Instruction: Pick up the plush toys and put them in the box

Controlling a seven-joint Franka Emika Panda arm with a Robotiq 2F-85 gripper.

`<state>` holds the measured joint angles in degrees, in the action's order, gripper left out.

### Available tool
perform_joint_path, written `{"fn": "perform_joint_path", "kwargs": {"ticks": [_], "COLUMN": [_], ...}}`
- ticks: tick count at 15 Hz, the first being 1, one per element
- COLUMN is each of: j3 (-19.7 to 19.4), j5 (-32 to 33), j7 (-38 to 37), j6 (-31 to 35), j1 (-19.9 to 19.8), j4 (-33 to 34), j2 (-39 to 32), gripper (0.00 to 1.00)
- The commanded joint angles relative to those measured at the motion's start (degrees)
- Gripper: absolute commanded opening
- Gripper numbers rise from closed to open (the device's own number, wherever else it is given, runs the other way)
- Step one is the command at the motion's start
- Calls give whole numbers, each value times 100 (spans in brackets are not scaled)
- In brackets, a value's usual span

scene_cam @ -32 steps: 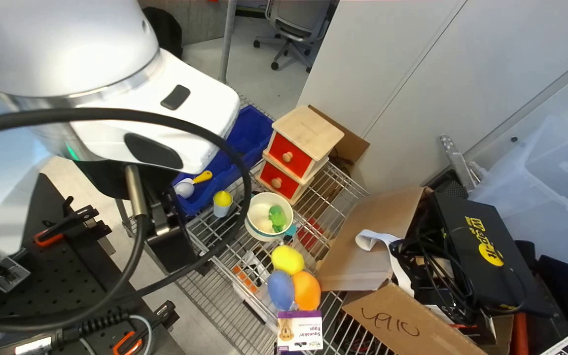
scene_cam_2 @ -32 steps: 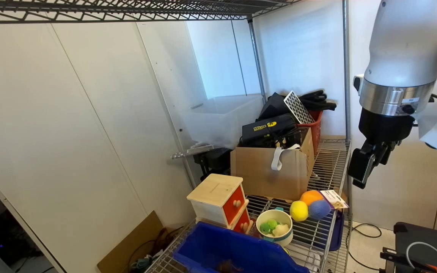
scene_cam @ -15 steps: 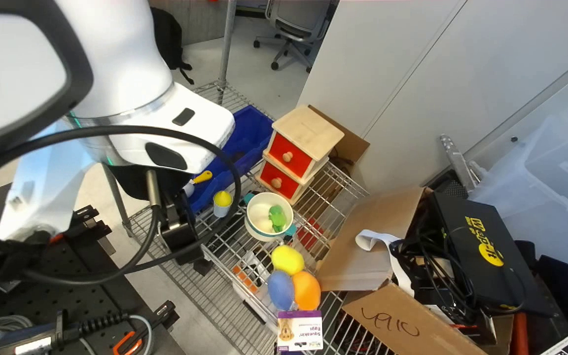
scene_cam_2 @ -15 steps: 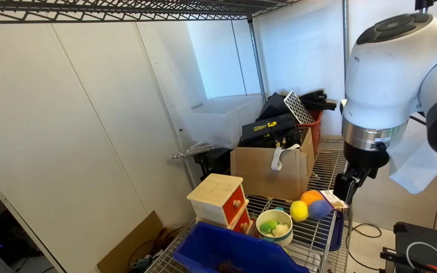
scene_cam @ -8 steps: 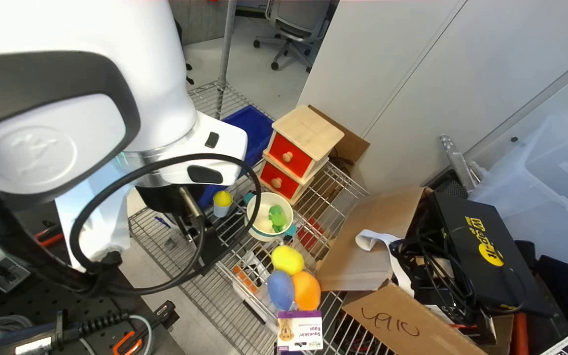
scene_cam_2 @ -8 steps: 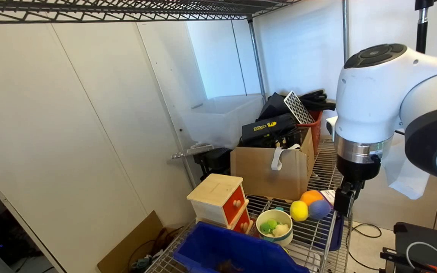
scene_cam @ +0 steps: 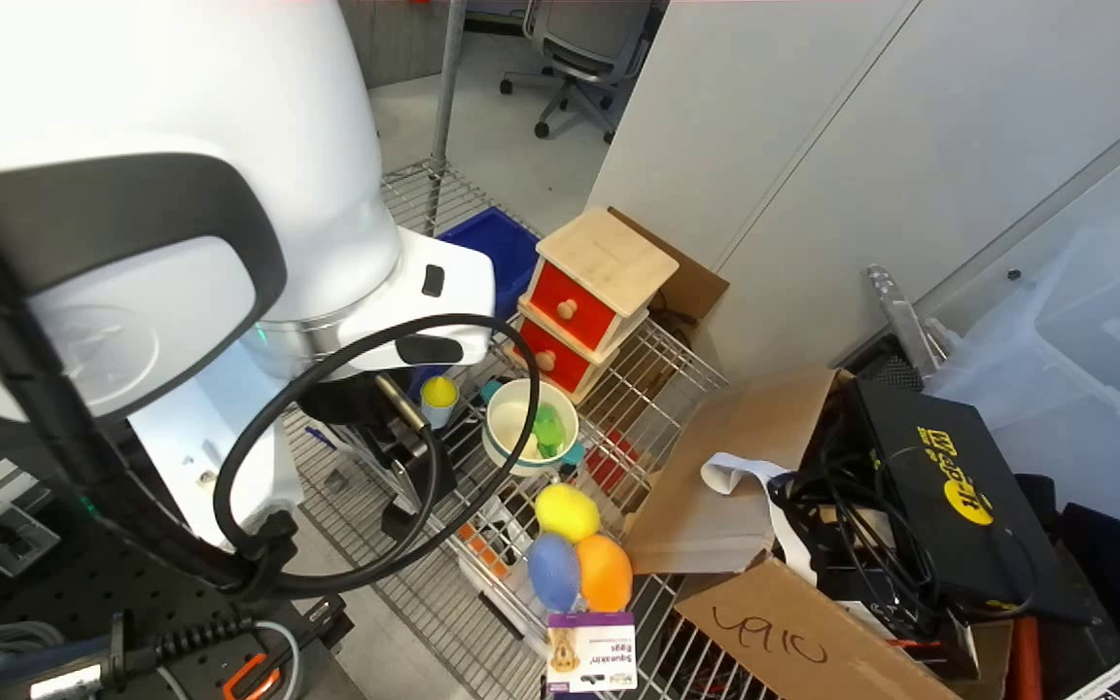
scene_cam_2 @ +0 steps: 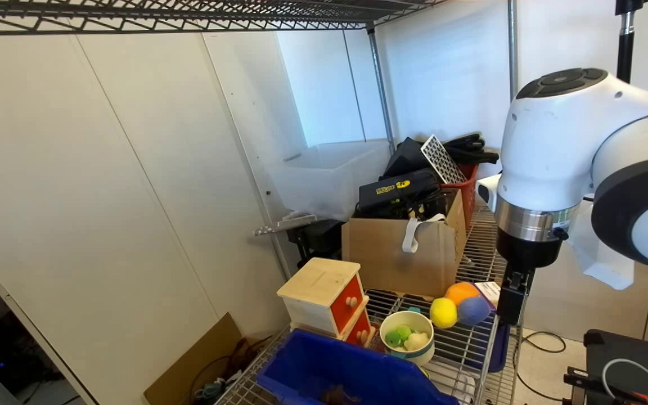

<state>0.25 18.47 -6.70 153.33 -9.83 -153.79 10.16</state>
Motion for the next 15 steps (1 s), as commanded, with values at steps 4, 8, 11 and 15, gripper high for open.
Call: {"fn": "perform_joint_path", "kwargs": {"ticks": [4,8,11,15], "j3": [2,-27,-82,-179], "j5": [657,732,628,529], "j7": [-442,-601,-629,-641], "j6": [-245,-394,-477,-506], "j1": [-87,-93,-14,69], "j4": [126,373,575,870], "j2": [-48,-355,-609,-981], "gripper": [100,100,100,100]}}
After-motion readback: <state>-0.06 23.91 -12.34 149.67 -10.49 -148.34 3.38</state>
